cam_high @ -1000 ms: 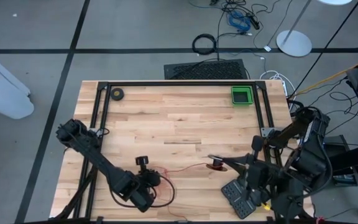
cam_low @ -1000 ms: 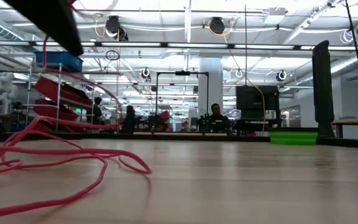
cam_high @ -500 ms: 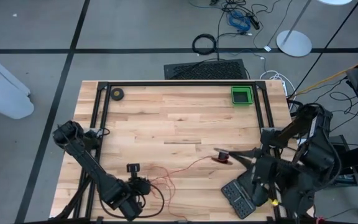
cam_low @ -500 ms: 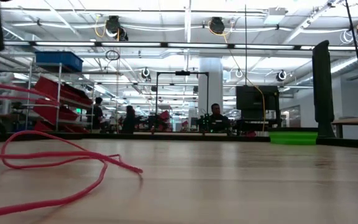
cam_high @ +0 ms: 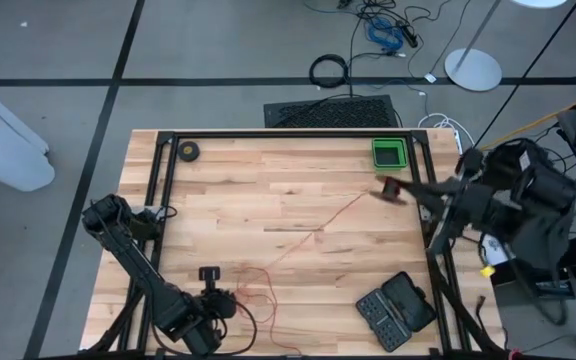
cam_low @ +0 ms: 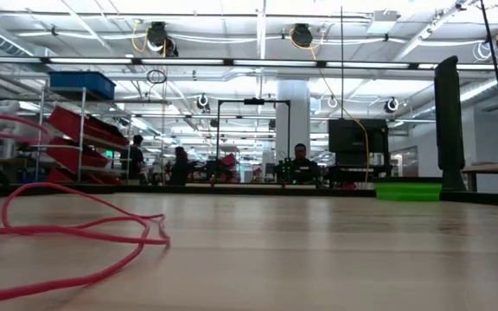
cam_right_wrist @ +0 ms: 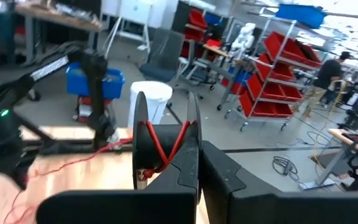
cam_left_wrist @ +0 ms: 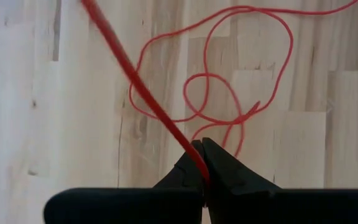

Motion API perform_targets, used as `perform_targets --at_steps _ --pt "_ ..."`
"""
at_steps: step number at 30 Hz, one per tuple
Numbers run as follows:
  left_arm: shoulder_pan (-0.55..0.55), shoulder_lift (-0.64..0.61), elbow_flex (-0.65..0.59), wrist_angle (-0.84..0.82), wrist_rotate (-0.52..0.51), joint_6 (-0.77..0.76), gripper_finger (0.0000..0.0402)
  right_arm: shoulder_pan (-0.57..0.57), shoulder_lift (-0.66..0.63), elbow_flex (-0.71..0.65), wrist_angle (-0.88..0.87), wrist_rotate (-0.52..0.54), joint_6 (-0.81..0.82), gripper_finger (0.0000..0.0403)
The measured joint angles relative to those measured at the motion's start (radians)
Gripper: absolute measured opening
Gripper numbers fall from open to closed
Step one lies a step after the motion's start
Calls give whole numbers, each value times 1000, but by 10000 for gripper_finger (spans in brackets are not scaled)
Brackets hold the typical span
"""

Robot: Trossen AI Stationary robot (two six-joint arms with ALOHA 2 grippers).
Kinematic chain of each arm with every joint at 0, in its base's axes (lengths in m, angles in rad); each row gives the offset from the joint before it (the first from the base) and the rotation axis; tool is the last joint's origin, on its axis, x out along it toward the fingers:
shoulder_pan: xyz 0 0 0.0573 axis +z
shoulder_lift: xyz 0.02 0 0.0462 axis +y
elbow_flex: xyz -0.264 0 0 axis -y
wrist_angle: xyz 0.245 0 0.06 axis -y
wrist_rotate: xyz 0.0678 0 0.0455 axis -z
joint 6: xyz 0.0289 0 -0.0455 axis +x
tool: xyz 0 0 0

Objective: Coil cords
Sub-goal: Coil the red wire on the black spool

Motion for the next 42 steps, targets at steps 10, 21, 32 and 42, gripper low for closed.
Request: perform_targets --at_steps 10,21,32,42 --pt "-8 0 0 4 16 -1 2 -5 -57 0 358 128 -391 0" --pt "-7 0 16 45 -48 -140 28 -24 -56 0 481 166 -561 0" --pt "-29 0 121 46 -92 -148 102 -24 -35 0 58 52 -109 0" --pt "-68 0 212 5 -171 -49 105 -24 71 0 -107 -8 99 0"
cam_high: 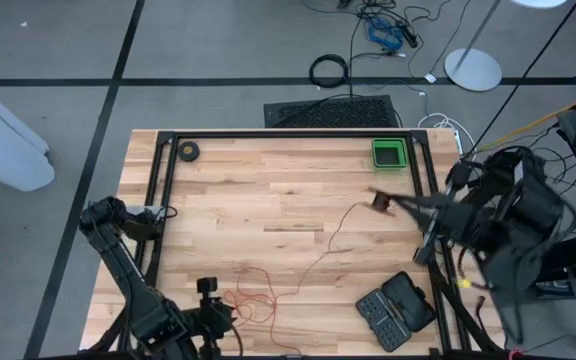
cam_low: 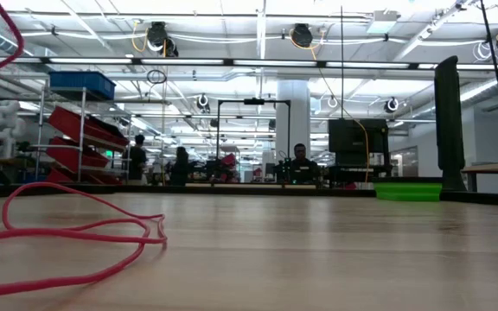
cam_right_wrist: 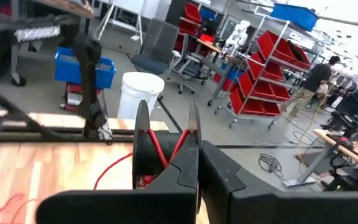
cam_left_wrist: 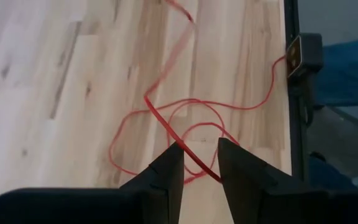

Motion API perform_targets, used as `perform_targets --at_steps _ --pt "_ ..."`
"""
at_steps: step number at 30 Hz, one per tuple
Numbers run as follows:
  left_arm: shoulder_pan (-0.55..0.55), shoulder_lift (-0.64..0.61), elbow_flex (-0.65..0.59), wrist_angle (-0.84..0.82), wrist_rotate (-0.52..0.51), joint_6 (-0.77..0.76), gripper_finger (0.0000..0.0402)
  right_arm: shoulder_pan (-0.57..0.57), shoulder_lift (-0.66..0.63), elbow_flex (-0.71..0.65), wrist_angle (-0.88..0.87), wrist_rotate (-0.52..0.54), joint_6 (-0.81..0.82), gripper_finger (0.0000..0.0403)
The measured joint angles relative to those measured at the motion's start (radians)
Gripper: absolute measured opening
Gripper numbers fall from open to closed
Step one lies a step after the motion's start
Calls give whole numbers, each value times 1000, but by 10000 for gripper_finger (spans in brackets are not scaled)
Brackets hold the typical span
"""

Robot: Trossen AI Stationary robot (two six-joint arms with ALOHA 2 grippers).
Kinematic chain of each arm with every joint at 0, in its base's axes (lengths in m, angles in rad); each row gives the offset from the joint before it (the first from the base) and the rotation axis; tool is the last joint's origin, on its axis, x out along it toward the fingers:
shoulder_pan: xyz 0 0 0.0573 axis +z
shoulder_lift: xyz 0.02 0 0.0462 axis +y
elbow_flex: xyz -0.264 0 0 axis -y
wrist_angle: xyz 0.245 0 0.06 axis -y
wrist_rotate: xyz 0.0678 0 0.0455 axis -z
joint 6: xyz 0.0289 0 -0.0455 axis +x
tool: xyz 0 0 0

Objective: Coil cords
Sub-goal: Coil the red wire on the black spool

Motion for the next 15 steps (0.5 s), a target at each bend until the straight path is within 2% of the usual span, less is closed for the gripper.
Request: perform_targets --at_steps 7,10,15 --pt "-25 0 62 -49 -140 6 105 0 94 0 10 -21 12 0" --pt "-26 0 79 -69 -138 5 105 0 131 0 10 -25 16 0" --pt "-61 0 90 -68 -69 -51 105 0 171 0 4 -25 43 0"
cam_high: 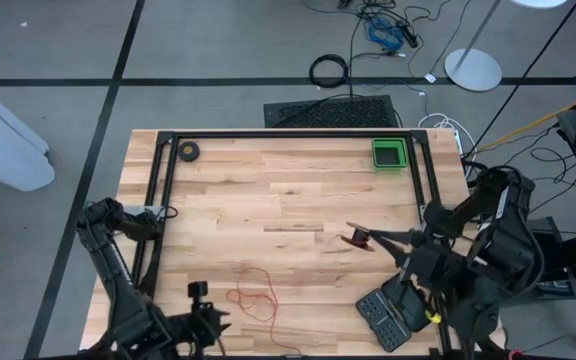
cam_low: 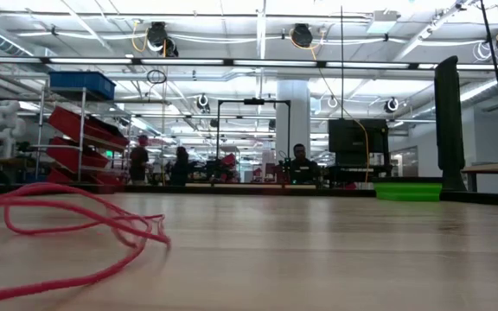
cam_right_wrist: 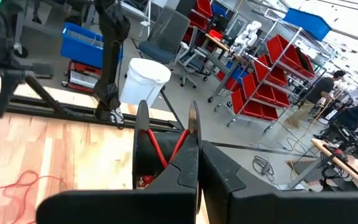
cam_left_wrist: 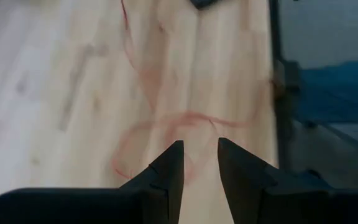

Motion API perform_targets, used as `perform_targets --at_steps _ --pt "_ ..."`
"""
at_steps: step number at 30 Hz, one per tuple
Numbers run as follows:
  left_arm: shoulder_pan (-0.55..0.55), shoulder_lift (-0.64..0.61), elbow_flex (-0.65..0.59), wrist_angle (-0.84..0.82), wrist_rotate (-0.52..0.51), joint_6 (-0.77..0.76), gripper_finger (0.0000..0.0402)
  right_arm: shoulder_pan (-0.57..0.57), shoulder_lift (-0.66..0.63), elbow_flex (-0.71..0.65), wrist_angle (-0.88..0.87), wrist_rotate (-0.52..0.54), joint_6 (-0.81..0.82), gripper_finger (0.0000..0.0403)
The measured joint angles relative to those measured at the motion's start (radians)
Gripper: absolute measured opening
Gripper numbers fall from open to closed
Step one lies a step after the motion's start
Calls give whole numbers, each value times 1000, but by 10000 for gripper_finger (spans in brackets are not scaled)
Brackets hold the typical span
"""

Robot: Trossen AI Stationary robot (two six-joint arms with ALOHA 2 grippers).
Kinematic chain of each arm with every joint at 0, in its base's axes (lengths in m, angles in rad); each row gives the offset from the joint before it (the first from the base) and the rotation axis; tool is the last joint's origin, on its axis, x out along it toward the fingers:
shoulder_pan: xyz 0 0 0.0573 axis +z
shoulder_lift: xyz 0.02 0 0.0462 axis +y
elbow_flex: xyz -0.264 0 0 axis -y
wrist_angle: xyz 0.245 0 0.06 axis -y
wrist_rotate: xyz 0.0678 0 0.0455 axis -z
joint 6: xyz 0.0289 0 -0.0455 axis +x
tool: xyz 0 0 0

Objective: Coil cords
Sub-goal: Coil the red wire on the black spool

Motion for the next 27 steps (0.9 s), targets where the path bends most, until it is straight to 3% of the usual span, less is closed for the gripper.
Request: perform_targets --at_steps 3,5,8,12,15,19,27 --pt "-28 0 0 1 -9 -27 105 0 8 0 -12 -10 18 0" --pt "-41 0 0 2 -78 -19 105 0 6 0 -23 -14 42 0" --pt "-40 0 0 3 -226 55 105 0 6 -22 -30 -17 70 0" --pt "-9 0 0 10 -503 157 105 0 7 -65 -25 -21 96 0" --pt "32 0 0 43 -612 157 105 -7 7 -79 -18 -21 113 0" --pt "94 0 -2 115 -627 159 105 -10 7 -81 5 -20 114 0" --pt "190 3 -47 352 -540 238 105 -10 8 -81 27 -51 115 0"
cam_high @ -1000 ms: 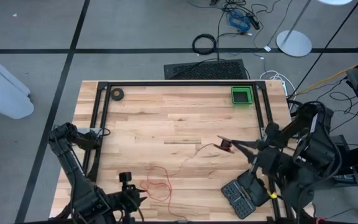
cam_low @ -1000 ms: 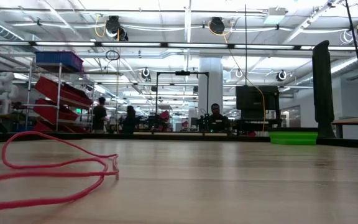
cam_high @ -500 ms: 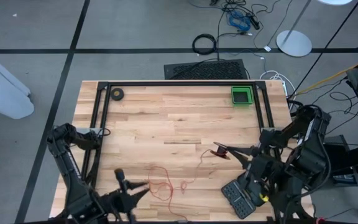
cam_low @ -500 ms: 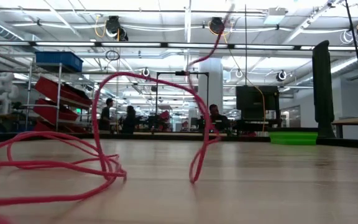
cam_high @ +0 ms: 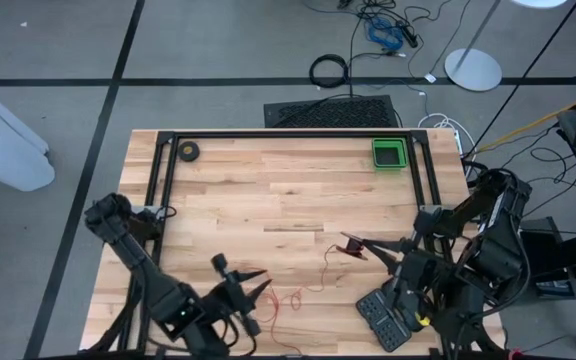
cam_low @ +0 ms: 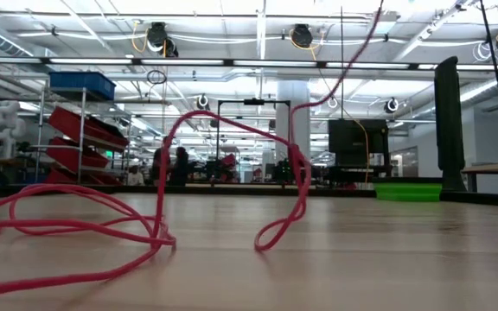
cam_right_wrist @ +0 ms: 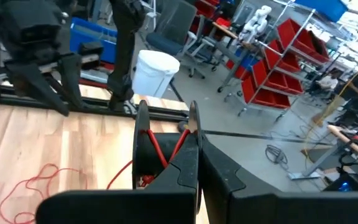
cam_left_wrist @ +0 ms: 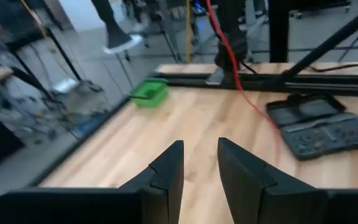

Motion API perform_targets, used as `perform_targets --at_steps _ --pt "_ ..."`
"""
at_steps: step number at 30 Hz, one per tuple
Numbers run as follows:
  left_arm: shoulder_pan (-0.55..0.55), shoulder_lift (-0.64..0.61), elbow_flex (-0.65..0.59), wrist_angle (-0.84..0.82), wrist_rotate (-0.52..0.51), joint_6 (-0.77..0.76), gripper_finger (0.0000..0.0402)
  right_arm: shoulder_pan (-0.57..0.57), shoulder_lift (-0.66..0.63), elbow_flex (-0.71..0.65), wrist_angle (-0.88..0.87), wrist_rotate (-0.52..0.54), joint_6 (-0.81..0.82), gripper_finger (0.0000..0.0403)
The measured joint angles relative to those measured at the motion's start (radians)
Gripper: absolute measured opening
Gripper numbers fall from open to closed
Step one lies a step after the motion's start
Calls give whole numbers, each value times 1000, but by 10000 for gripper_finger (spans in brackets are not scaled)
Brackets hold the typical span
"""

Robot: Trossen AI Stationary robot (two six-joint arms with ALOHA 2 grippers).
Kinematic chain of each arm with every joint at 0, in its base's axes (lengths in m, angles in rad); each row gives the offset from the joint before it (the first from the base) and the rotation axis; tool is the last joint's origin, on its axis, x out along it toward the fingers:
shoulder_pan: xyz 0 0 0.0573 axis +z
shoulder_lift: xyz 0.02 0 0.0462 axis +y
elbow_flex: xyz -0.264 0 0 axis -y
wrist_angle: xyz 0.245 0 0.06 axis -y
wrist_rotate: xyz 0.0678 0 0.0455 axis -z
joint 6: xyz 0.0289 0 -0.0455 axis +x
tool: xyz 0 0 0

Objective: Coil cords
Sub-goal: Coil the red wire on the black spool

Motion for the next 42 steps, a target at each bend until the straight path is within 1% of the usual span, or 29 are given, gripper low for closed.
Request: perform_targets --at_steps 3,6,8,10,12,14,17,20,23,25,32,35,38,42 --pt "26 2 0 74 86 40 105 0 0 0 3 -61 -3 0" --pt "41 19 0 229 149 160 106 0 1 0 4 -98 -8 0" --pt "53 41 0 356 237 249 106 0 1 0 4 -99 -9 0" --pt "69 68 0 446 329 306 106 0 1 0 5 -99 -9 0" --pt "93 93 0 496 398 335 106 0 1 0 6 -99 -11 0" --pt "118 118 0 496 438 339 114 0 1 0 7 -99 -12 0" --pt "149 155 -1 470 456 337 142 0 2 0 8 -100 -12 0" --pt "174 191 -1 472 457 337 181 0 2 0 7 -100 -12 0" --pt "193 215 -1 471 424 322 214 0 2 0 7 -102 -19 0" --pt "201 221 -1 465 411 310 225 0 2 0 7 -104 -23 0" --pt "198 220 -1 494 406 308 228 0 2 0 6 -121 -27 0" --pt "196 217 -1 520 433 309 228 0 2 0 6 -121 -27 0" --pt "197 217 -1 526 483 314 228 0 2 0 6 -121 -27 0" --pt "197 217 -1 527 491 364 228 0 2 0 6 -121 -27 0"
